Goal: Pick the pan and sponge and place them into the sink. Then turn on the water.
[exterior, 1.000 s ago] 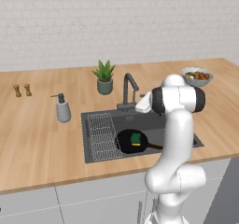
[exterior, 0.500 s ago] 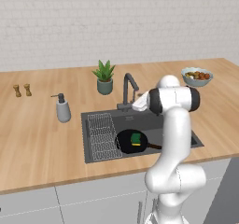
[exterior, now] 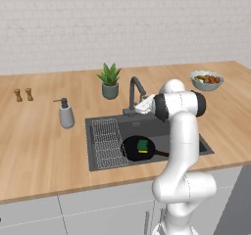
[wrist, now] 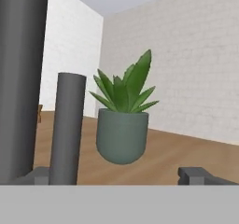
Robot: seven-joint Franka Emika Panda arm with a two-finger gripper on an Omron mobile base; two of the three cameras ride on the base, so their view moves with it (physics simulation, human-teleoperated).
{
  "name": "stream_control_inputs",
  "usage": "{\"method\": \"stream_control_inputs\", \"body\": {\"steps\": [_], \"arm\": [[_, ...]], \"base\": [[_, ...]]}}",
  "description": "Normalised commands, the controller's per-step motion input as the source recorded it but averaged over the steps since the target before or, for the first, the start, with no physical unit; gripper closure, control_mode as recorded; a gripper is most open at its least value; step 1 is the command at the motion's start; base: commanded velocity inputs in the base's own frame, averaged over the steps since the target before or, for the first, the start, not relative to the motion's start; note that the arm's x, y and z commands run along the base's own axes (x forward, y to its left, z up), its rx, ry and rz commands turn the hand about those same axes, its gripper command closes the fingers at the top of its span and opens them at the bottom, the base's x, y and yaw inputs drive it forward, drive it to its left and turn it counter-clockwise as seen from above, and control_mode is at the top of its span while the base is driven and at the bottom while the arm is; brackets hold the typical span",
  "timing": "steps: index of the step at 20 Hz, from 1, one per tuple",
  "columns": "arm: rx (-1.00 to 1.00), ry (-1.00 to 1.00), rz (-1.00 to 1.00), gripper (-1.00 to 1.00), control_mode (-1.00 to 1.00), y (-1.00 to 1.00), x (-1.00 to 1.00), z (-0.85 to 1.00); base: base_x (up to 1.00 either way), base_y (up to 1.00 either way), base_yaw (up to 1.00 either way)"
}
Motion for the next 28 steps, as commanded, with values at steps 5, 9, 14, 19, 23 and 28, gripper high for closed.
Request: {"method": "stream_control_inputs", "body": {"steps": [5,9,14,19,23,28], "arm": [[0.00,0.00,-0.06,1.00,-1.00,-0.08,0.24,0.00],[0.04,0.00,-0.05,1.00,-1.00,-0.44,0.11,0.00],[0.11,0.00,-0.01,1.00,-1.00,-0.84,0.02,0.00],[0.18,0.00,-0.04,1.00,-1.00,-1.00,0.01,-0.03],[0.14,0.01,-0.05,1.00,-1.00,-1.00,0.07,-0.11],[0.04,0.05,-0.07,1.00,-1.00,-1.00,0.09,-0.17]], "base": [[0.00,0.00,0.00],[0.00,0.00,0.00],[0.00,0.00,0.00],[0.00,0.00,0.00],[0.00,0.00,0.00],[0.00,0.00,0.00]]}}
